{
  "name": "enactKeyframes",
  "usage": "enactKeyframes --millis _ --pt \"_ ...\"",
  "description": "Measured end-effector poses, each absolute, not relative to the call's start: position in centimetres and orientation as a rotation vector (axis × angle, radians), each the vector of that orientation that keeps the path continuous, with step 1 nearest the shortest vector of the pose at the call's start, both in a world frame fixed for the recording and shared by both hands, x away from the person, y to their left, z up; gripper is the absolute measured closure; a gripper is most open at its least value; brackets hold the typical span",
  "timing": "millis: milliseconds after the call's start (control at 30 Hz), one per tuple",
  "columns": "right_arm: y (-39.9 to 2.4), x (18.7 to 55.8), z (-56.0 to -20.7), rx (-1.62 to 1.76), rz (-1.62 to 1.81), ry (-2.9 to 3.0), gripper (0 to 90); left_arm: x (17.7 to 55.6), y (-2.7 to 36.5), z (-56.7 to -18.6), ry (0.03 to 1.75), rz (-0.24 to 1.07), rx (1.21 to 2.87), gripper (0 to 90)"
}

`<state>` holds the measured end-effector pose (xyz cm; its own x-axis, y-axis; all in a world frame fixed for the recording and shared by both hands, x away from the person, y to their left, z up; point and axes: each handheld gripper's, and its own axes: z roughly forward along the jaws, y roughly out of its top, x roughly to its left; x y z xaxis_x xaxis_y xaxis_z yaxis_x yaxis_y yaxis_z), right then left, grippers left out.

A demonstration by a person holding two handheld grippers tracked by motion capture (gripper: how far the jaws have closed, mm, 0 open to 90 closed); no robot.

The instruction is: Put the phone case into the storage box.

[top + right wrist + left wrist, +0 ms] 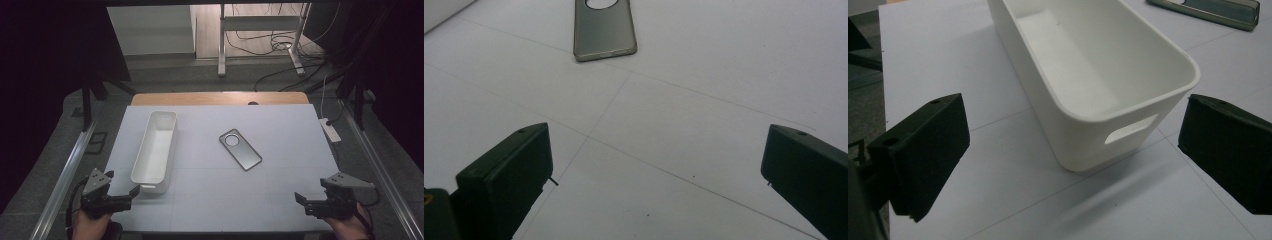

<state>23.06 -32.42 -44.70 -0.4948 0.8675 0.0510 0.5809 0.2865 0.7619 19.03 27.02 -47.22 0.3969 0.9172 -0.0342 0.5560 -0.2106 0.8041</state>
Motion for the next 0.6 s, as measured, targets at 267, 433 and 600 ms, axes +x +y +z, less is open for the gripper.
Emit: enactKeyframes --millis 267,433,600 --pt "-32.44 23.19 -44.77 1.311 1.050 2.201 0.6 19.02 26.79 -47.21 1.261 0.611 1.906 0.9" --pt "-32.39 23.27 -44.79 1.316 1.044 2.209 0.6 19.00 26.72 -47.23 1.252 0.614 1.911 1.0" --pt "-32.46 23.24 -44.75 1.322 1.052 2.200 0.5 18.94 26.71 -47.22 1.244 0.618 1.916 1.0"
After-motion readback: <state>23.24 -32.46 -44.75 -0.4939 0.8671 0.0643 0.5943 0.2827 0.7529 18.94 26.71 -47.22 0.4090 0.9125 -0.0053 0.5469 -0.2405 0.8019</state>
